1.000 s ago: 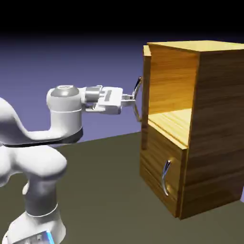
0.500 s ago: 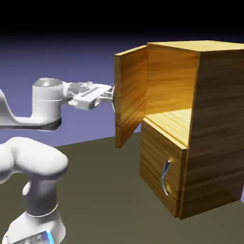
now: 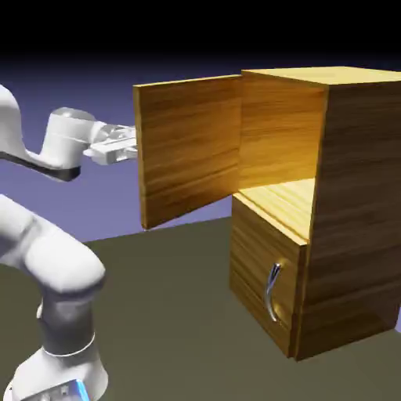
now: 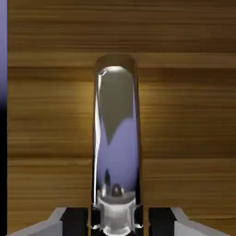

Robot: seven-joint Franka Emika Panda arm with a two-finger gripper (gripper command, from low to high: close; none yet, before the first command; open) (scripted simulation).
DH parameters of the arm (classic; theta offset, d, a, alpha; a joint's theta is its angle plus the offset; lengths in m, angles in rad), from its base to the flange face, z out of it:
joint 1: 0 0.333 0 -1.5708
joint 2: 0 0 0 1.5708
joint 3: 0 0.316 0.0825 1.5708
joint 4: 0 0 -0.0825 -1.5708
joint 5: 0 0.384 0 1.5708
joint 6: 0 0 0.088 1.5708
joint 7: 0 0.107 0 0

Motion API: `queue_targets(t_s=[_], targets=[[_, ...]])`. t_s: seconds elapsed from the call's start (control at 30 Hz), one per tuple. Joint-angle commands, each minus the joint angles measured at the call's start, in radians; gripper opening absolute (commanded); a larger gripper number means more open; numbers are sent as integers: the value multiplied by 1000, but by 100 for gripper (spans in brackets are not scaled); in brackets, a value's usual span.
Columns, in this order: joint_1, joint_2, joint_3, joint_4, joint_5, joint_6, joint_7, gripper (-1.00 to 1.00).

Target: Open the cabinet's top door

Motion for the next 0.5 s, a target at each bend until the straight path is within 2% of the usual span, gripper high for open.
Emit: queue_targets(t_s=[0.0, 0.3, 0.47], targets=[[-31, 35, 32, 36, 13, -35, 16, -100], [-323, 352, 346, 341, 87, -359, 199, -100], [-479, 475, 525, 433, 98, -471, 290, -100]])
